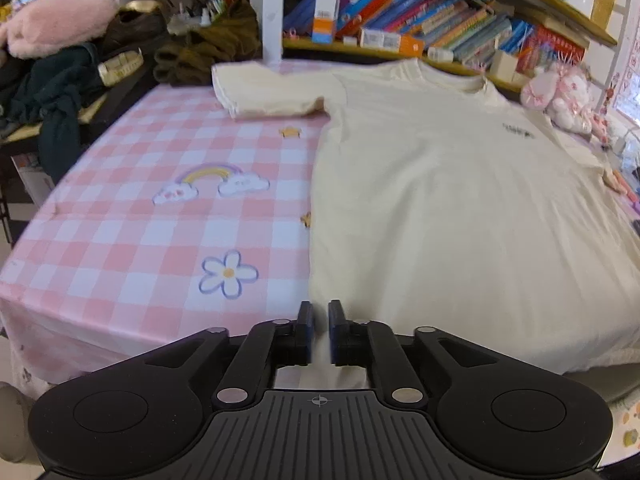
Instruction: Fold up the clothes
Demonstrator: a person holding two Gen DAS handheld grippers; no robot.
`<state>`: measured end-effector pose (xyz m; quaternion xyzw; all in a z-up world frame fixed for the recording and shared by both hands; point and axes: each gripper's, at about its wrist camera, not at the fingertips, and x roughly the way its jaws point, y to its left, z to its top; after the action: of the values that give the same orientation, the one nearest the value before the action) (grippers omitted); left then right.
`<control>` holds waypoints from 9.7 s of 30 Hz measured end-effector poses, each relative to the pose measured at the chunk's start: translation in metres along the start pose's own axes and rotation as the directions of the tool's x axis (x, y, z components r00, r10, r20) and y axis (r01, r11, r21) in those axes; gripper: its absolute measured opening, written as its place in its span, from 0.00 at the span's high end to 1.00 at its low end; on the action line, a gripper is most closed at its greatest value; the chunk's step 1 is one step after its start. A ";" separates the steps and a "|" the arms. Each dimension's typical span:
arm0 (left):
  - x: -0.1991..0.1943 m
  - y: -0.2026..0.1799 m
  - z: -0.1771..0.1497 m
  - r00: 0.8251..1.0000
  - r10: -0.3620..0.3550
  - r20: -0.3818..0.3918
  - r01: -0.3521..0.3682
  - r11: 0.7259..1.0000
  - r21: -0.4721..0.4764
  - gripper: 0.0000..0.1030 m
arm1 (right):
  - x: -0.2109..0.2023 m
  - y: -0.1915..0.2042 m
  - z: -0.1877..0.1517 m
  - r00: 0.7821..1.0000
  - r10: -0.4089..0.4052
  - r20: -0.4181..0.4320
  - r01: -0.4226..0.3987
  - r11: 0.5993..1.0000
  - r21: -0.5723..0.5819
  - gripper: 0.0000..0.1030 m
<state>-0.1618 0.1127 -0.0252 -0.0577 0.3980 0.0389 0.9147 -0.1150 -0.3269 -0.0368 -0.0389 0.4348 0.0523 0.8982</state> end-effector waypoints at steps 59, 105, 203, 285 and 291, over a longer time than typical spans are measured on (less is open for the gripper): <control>0.374 -0.121 0.342 0.984 -0.178 0.019 0.178 0.977 -0.117 0.89 | 0.345 0.035 0.401 0.933 0.360 0.002 -0.360 0.931 -0.054 0.92; 0.008 -0.098 0.005 0.992 -0.124 -0.014 0.123 0.951 0.282 0.69 | 0.008 0.032 0.003 0.992 0.124 0.024 -0.123 0.990 -0.063 0.60; 0.085 -0.191 0.077 0.996 -0.083 -0.039 0.090 0.963 0.254 0.10 | 0.057 -0.052 0.125 0.986 0.150 0.072 -0.159 0.978 0.137 0.52; -0.057 -0.122 0.035 0.963 0.184 0.197 -0.118 0.945 -0.305 0.08 | 0.089 0.169 0.135 0.865 0.499 0.046 -0.464 0.833 -0.301 0.30; -0.030 -0.130 0.059 0.969 0.143 0.200 -0.075 0.946 -0.316 0.08 | 0.082 0.117 0.135 0.884 0.450 0.127 -0.408 0.876 -0.258 0.27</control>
<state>-0.1242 -0.0084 0.0463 -0.1716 0.2859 0.1570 0.9296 0.0251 -0.1904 -0.0205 -0.0372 0.3396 0.3028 0.8897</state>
